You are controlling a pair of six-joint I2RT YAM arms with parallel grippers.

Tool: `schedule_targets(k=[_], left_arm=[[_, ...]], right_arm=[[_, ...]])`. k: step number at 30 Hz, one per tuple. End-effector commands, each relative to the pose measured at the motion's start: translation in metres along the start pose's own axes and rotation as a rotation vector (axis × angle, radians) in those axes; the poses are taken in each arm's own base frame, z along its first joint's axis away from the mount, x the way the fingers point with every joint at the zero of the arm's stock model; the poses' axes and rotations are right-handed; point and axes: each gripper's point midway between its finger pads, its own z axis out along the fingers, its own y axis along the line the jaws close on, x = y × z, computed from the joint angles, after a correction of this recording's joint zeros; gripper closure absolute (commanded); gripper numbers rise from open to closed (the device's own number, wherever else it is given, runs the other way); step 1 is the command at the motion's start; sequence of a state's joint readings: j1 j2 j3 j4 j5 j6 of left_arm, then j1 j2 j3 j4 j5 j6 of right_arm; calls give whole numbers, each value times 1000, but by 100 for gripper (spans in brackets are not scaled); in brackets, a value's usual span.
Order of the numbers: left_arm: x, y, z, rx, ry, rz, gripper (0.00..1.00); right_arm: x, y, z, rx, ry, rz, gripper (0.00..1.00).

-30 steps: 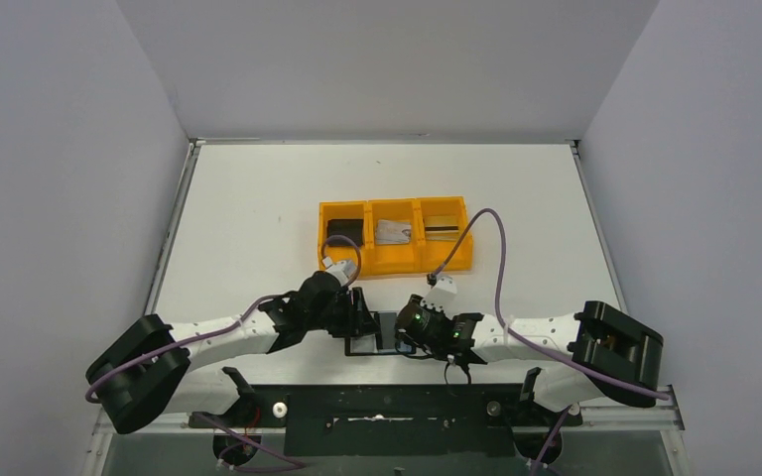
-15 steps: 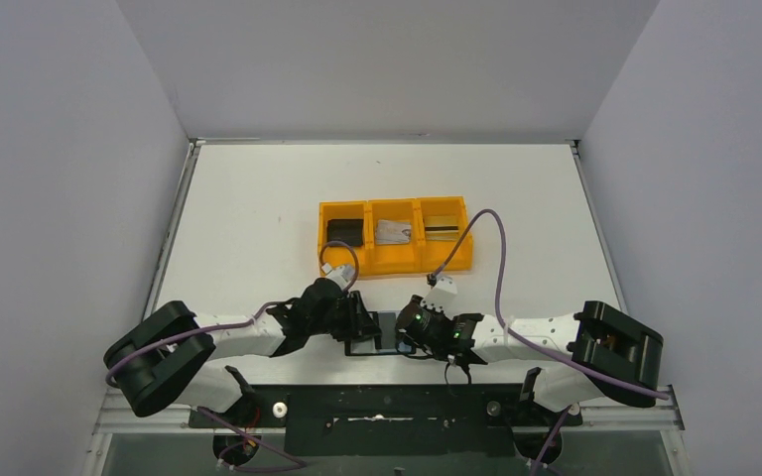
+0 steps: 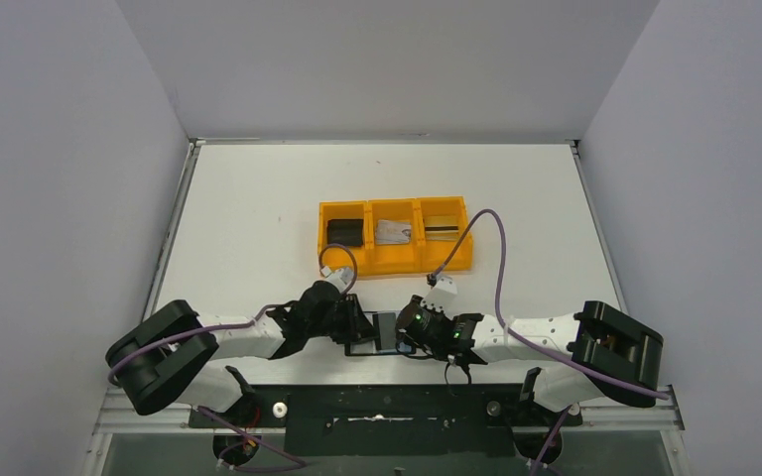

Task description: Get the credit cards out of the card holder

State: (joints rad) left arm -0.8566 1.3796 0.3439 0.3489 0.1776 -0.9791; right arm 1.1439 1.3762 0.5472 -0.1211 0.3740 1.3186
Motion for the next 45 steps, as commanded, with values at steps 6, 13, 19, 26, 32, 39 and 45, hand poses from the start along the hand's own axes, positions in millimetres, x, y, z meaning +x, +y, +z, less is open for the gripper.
schedule_targets(k=[6, 13, 19, 26, 32, 39, 45], left_arm=[[1, -17, 3, 84, 12, 10, 90], [-1, -9, 0, 40, 0, 31, 95], [-2, -5, -2, 7, 0, 50, 98], [-3, -2, -3, -13, 1, 64, 100], [-4, -5, -5, -6, 2, 72, 100], [-5, -8, -5, 4, 3, 74, 100], [-7, -7, -8, -5, -4, 78, 100]], right_arm=[[-3, -1, -2, 5, -8, -2, 80], [-6, -4, -4, 22, -18, -10, 83], [-10, -3, -8, 25, -26, -27, 87], [-18, 1, -17, 12, -38, -74, 93], [-29, 33, -32, -115, -64, -104, 90], [-18, 53, -23, -183, -26, -110, 88], [1, 16, 3, -19, 29, -91, 88]])
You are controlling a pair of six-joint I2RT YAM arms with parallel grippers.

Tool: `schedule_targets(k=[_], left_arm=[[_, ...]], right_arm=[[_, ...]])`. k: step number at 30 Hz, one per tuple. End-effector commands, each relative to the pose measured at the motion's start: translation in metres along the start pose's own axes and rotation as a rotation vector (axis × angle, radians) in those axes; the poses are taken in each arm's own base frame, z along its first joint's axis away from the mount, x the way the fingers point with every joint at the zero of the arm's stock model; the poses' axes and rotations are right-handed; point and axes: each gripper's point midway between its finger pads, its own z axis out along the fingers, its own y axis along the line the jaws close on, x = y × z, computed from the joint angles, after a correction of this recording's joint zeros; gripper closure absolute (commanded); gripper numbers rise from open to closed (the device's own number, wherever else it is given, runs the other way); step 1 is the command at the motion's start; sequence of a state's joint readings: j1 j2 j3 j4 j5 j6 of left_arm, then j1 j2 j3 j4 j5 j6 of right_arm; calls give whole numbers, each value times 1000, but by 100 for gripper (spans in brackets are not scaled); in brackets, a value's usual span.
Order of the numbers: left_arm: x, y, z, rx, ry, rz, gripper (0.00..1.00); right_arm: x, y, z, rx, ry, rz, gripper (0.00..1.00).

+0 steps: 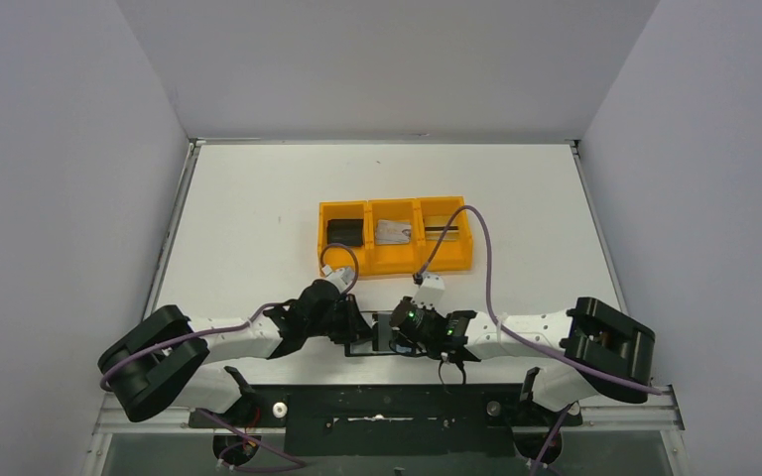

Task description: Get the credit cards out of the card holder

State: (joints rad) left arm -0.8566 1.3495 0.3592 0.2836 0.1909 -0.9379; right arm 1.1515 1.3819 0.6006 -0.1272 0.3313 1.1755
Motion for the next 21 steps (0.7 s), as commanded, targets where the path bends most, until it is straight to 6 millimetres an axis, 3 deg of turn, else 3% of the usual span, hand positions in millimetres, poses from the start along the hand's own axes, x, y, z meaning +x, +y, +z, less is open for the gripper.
schedule_targets(k=[1, 7, 12, 15, 21], left_arm=[[-10, -6, -4, 1, -27, 45, 100], [-13, 0, -9, -31, -29, 58, 100], [-21, -16, -15, 63, -47, 14, 99], [-25, -27, -17, 128, -71, -13, 85], [-16, -21, -10, 123, -30, -40, 77]], right_arm=[[3, -7, 11, 48, 10, 45, 88], [12, -42, 10, 184, 18, 60, 89], [10, -38, 9, 162, 11, 64, 88], [10, -36, 11, 159, 13, 61, 88], [11, -34, 12, 144, 16, 63, 88]])
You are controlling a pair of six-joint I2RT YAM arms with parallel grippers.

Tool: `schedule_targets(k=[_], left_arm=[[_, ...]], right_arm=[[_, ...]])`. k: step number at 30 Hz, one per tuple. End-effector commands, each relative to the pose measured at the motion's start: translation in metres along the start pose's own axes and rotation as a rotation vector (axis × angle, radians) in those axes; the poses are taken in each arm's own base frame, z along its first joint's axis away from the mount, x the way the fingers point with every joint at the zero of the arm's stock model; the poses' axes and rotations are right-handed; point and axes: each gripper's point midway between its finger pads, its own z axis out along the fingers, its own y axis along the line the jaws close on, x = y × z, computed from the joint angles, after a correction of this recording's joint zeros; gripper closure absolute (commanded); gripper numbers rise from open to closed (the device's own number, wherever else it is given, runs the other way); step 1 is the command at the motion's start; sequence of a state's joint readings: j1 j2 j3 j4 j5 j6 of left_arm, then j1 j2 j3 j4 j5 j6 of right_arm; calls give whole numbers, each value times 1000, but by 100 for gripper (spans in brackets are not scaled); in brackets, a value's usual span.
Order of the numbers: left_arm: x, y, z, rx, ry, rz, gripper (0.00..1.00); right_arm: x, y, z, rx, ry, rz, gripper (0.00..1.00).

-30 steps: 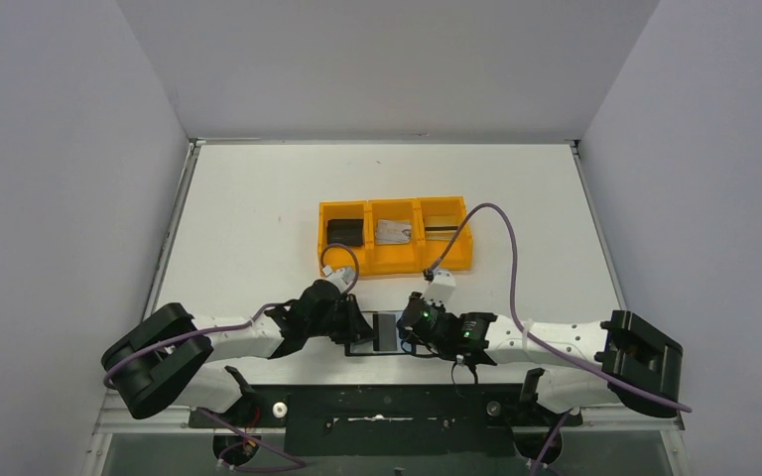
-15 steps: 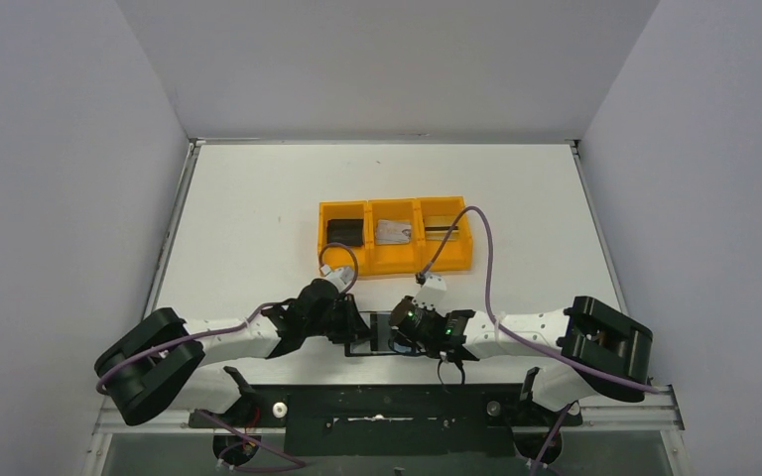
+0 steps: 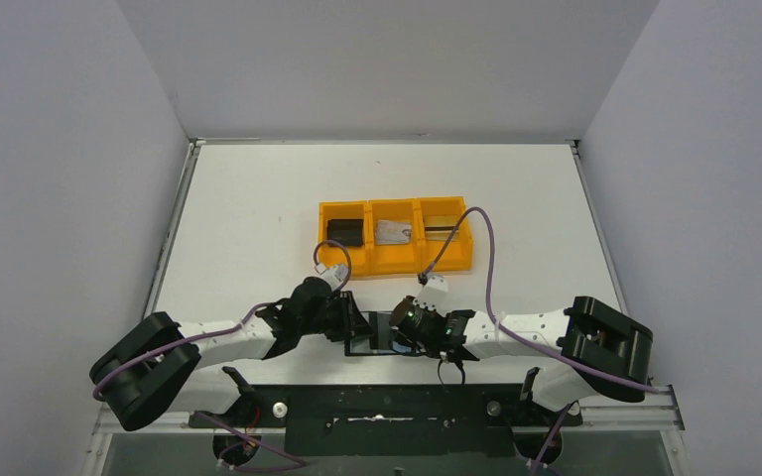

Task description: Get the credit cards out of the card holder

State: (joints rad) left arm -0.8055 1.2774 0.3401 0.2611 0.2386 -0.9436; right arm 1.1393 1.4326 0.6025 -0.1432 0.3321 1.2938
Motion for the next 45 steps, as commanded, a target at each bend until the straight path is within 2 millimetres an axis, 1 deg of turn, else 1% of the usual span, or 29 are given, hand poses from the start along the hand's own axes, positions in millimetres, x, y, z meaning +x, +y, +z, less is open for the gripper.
schedule_targets(k=[1, 6, 12, 20, 21, 25, 29, 33, 40, 41, 45], left_arm=[[-5, -17, 4, 92, -10, -18, 76], [-2, -12, 6, 90, -14, -44, 76], [2, 6, 11, 18, -17, -65, 76], [4, 5, 15, 49, -13, -82, 76], [4, 7, 15, 41, -18, -84, 78], [3, 18, 13, -7, -44, -81, 89], [-1, 20, 8, -28, -61, -59, 99], [-7, 21, 2, -59, -79, -26, 100], [-20, 23, -18, -118, -123, 15, 100], [-23, 21, -22, -123, -138, 18, 100], [-44, 0, -46, -59, -250, 33, 100]], right_arm=[[2, -24, 3, 77, -5, -34, 88], [2, -22, 2, 55, -8, -21, 88], [2, -21, 2, 47, -6, -21, 88], [3, -21, 3, 50, -1, -24, 88], [3, -21, 4, 51, -2, -24, 88], [3, -21, 3, 54, -4, -26, 88], [1, -22, 2, 59, -8, -25, 88], [0, -23, 1, 65, -12, -28, 88], [-6, -23, -2, 64, -23, -20, 88], [-7, -22, -3, 59, -26, -19, 88], [-14, -17, -8, 41, -40, -31, 87]])
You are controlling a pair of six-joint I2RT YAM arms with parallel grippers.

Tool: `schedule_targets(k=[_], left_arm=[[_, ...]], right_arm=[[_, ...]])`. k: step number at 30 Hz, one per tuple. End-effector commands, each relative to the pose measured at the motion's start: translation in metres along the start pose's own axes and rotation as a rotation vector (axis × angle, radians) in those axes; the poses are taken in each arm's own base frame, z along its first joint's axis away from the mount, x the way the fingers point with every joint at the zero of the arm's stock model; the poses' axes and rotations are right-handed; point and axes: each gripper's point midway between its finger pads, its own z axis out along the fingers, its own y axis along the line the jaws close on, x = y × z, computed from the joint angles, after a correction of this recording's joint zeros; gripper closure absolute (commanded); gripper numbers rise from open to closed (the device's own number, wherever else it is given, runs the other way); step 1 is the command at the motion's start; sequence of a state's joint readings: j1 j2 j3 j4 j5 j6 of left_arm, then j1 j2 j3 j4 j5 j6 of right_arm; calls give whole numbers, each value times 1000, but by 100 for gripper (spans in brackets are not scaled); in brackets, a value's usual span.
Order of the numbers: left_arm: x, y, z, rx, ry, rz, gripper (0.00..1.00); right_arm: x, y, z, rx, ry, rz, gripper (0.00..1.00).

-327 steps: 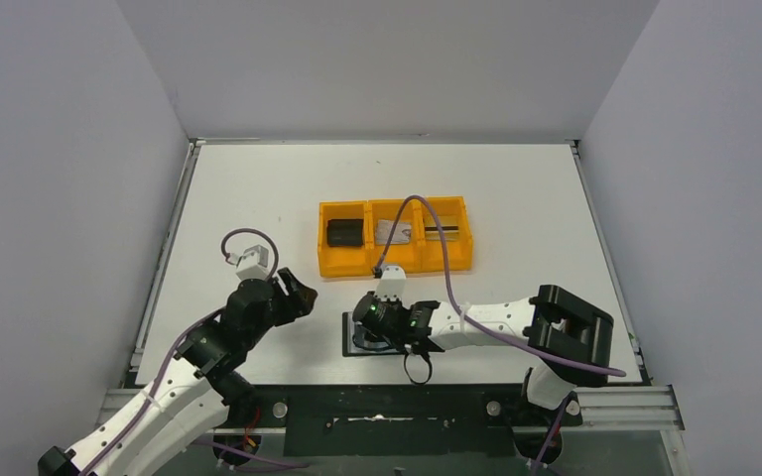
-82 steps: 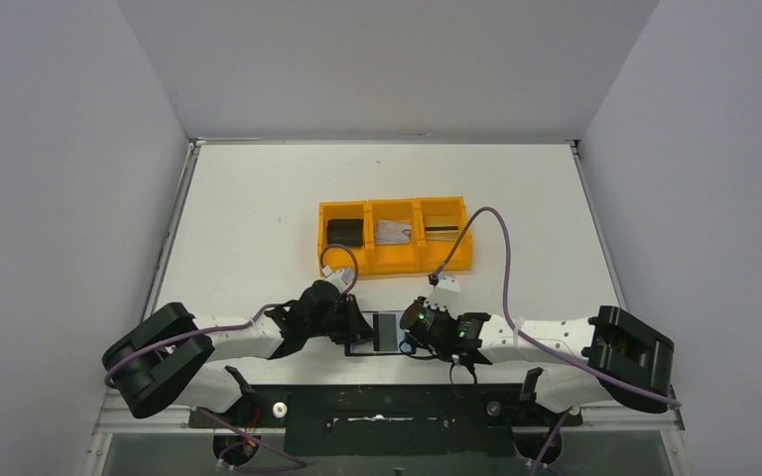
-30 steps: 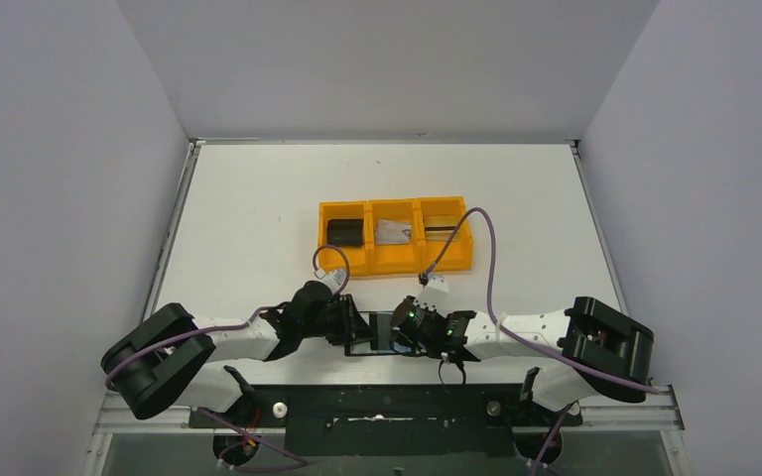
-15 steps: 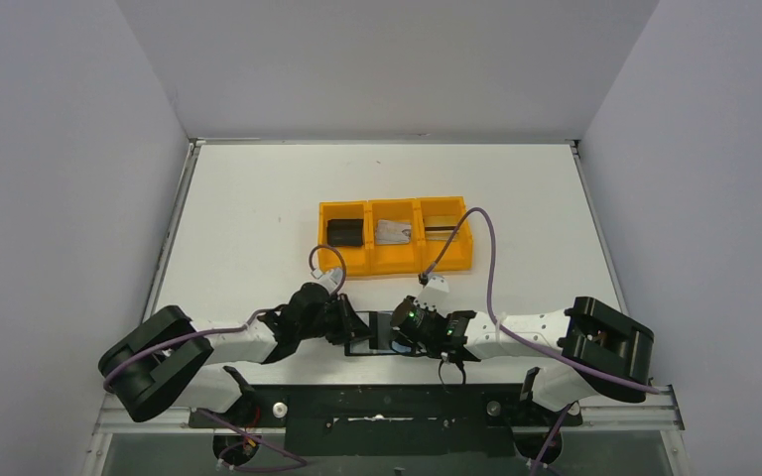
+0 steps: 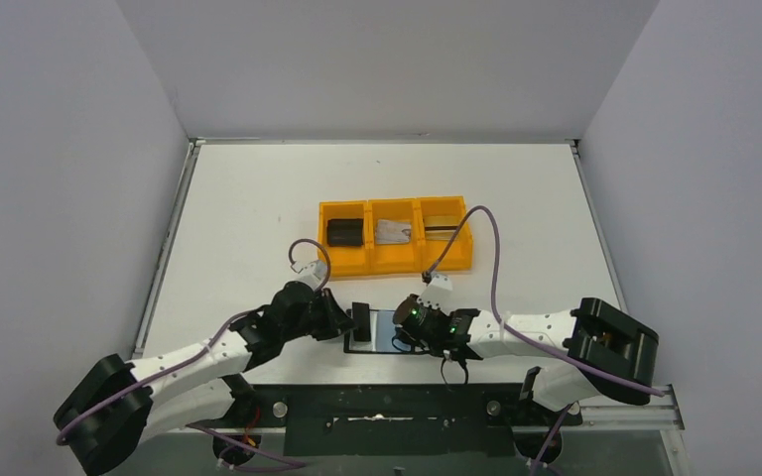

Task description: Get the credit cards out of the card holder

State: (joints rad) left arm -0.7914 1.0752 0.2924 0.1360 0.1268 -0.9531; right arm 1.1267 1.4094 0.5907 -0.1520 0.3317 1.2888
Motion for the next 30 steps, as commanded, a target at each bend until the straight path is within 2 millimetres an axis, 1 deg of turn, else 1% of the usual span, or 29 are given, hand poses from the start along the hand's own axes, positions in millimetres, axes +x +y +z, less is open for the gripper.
schedule_targets(k=[1, 2, 5, 8, 10, 11, 12, 15, 18, 21, 22, 25, 26, 28, 30], left_arm=[[-36, -12, -23, -1, -156, 46, 100], [-42, -15, -29, 3, -177, 49, 100], [-51, -16, -40, -13, -207, 61, 100], [-55, -13, -45, -41, -215, 71, 100], [-57, -11, -48, -55, -222, 72, 100], [-59, -11, -49, -57, -230, 71, 100], [-60, -11, -50, -59, -237, 69, 100], [-65, -9, -56, -67, -272, 58, 100], [-70, -7, -63, -79, -306, 53, 100], [-73, -5, -71, -87, -335, 50, 100], [-74, -5, -73, -89, -341, 49, 100], [-75, -3, -76, -93, -352, 49, 100], [-75, -2, -76, -94, -353, 50, 100], [-75, -2, -76, -95, -350, 50, 100], [-74, -2, -74, -96, -340, 54, 100]], right_arm=[[-13, -10, -8, 26, -39, -48, 86], [-16, -4, -10, 3, -43, -68, 84], [-24, 22, -20, -71, -54, -120, 76], [-31, 40, -29, -86, -81, -173, 62], [-34, 41, -31, -40, -92, -202, 53], [-33, 39, -28, -3, -91, -220, 50], [-34, 39, -26, 25, -93, -227, 49], [-30, 29, -19, 141, -90, -252, 46], [-22, 24, -12, 225, -85, -294, 45], [-12, 13, -6, 310, -79, -328, 49], [-10, 9, -5, 337, -81, -338, 51], [-4, -2, 1, 398, -75, -361, 63], [-2, -3, 3, 403, -73, -366, 66], [1, -2, 7, 386, -64, -371, 72], [3, 4, 10, 340, -59, -352, 74]])
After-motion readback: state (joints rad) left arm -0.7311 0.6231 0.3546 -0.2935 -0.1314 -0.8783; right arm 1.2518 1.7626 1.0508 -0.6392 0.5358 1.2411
